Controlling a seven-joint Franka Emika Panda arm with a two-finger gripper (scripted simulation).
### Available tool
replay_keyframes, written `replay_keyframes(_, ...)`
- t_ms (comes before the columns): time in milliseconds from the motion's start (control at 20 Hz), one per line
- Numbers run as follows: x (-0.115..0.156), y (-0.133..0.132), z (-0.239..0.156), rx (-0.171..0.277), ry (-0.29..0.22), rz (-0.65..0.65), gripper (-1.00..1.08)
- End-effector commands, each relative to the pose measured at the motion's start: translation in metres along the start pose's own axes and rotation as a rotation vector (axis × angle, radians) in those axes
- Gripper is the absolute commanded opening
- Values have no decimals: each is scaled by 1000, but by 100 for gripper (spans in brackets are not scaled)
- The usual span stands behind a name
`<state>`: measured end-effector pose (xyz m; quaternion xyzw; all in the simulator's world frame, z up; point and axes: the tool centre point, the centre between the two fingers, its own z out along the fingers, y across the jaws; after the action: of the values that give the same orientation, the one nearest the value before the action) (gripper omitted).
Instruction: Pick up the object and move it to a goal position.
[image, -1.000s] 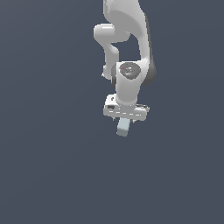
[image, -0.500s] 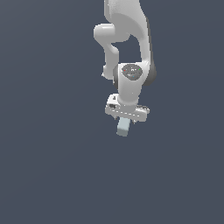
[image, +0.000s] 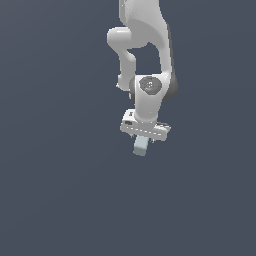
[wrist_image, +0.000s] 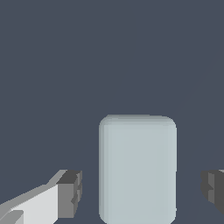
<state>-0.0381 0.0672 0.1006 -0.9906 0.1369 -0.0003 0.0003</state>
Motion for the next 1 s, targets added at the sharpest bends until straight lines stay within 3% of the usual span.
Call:
replay_keyframes(0, -1, 0, 11, -1, -1, 1, 100)
replay_keyframes(500, 0, 0, 40, -1, -1, 3, 100)
replay_keyframes(550, 0, 0, 40, -1, -1, 3, -100)
replay_keyframes(950, 0, 0, 40, -1, -1, 3, -100)
